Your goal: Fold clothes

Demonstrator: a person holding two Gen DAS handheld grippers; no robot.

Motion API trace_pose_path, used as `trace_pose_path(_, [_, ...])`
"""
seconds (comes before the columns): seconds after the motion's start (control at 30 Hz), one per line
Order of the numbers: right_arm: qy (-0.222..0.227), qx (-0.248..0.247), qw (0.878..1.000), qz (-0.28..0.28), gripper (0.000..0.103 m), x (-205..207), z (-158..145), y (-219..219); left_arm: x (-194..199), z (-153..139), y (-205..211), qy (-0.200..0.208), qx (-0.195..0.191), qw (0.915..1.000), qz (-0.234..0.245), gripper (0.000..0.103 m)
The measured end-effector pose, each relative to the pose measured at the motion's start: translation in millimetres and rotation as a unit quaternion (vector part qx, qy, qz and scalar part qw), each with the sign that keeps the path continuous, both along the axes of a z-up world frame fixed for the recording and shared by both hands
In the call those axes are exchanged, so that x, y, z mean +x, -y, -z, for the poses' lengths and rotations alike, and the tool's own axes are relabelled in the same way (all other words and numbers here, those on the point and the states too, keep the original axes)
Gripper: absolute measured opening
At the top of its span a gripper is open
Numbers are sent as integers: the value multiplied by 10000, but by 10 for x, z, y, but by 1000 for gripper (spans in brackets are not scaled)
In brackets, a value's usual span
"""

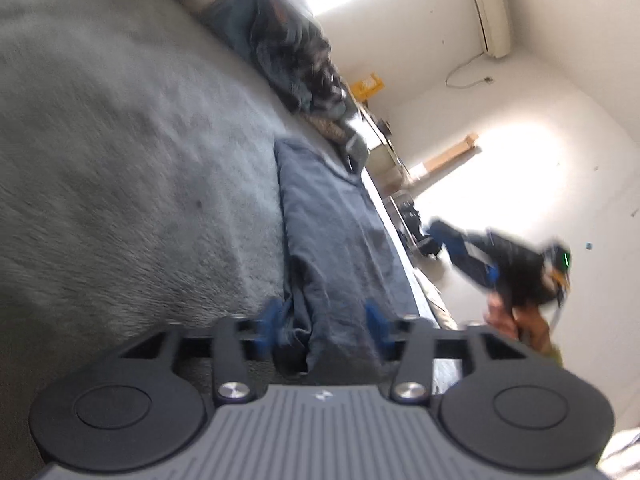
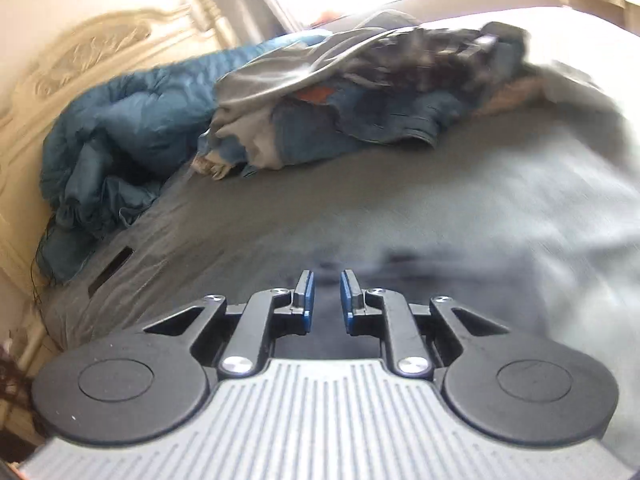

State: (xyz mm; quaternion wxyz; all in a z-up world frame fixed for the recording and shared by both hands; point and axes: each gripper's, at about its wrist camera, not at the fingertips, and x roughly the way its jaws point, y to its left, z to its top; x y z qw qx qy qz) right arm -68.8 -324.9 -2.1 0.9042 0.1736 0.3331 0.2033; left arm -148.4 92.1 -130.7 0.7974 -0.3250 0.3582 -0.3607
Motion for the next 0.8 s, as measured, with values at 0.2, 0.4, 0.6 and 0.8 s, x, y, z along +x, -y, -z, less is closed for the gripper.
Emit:
trace_pose_path(0.2, [92, 509, 9947, 894, 17, -903, 305, 390, -347, -235, 205, 635, 924, 9937, 34, 61])
trace_pose_path(0.4, [-247, 853, 9878, 1281, 19, -1180, 686, 490, -383, -239, 489, 1126, 1740, 9782, -89, 45])
trace_pose_path(0.6, [-137, 1112, 9852, 1294, 19, -1391, 764, 498, -394, -238, 584, 1587, 2045, 9659, 58, 11])
trace_pose_path(0.8, [-224, 1314, 9800, 1479, 19, -1512, 854, 602, -363, -264, 502, 1810, 1680, 9660, 762, 9])
